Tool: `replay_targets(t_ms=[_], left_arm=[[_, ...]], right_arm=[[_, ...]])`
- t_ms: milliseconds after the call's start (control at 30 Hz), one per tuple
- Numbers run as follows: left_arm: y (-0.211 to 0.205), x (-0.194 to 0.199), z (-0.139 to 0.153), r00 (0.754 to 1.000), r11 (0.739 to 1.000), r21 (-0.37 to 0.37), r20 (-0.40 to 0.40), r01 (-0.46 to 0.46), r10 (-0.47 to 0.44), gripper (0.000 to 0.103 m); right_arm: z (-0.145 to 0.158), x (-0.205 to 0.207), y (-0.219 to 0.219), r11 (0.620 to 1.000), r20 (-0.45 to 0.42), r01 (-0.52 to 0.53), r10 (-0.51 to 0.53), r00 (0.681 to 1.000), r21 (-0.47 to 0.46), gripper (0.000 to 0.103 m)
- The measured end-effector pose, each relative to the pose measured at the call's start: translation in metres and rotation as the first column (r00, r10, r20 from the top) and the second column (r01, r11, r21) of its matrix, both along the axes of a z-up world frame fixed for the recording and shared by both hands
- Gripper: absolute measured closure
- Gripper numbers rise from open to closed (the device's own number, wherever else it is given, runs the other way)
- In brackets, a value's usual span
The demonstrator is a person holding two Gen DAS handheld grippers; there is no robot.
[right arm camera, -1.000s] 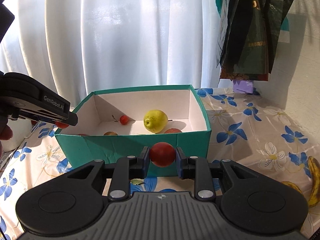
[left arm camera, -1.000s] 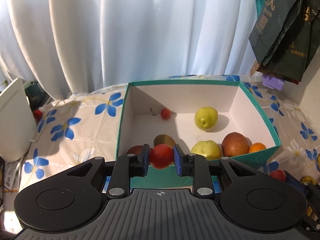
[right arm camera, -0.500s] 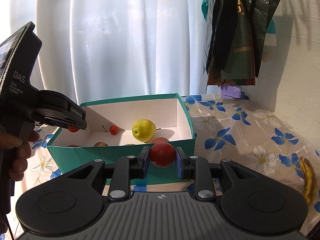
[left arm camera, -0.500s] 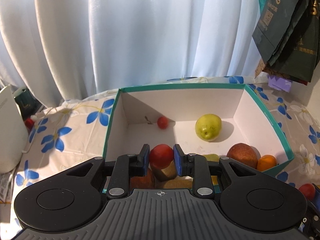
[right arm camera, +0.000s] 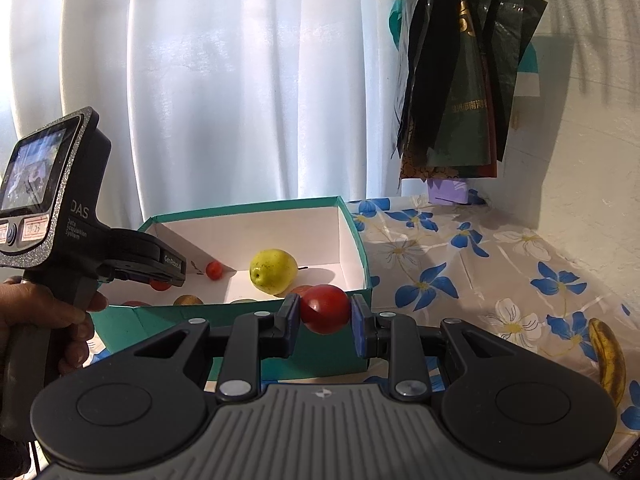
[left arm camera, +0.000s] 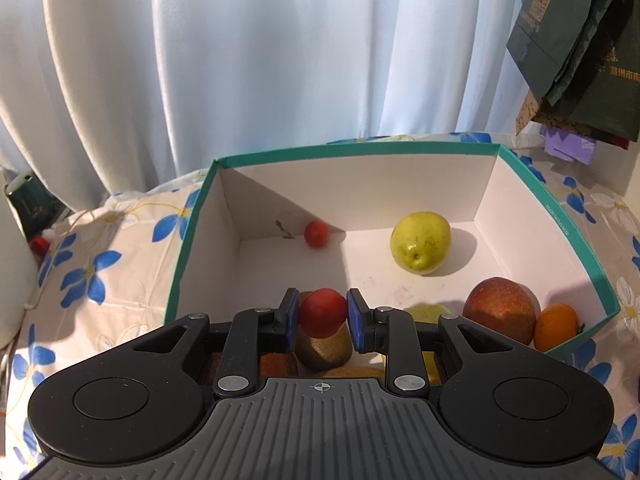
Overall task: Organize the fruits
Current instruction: 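Carry the tomato over the box with the left tool while the right tool carries its tomato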
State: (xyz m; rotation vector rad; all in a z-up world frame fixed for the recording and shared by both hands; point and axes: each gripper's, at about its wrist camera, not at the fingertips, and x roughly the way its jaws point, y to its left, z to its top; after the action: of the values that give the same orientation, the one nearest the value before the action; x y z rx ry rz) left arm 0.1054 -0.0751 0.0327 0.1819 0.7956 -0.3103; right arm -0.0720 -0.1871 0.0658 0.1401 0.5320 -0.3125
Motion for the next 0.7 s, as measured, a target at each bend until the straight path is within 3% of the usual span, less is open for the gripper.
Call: replay_targets(t_ms=[700], left_arm=[[0.004,0.014,-0.018,0.998,1.000,0.010,-0.057,-0.013,0.014,0.075]], right_arm=[[-0.003,0.014,-0.005,1.000,0.003,-0.005,0.005,1.000,0.013,0.077]])
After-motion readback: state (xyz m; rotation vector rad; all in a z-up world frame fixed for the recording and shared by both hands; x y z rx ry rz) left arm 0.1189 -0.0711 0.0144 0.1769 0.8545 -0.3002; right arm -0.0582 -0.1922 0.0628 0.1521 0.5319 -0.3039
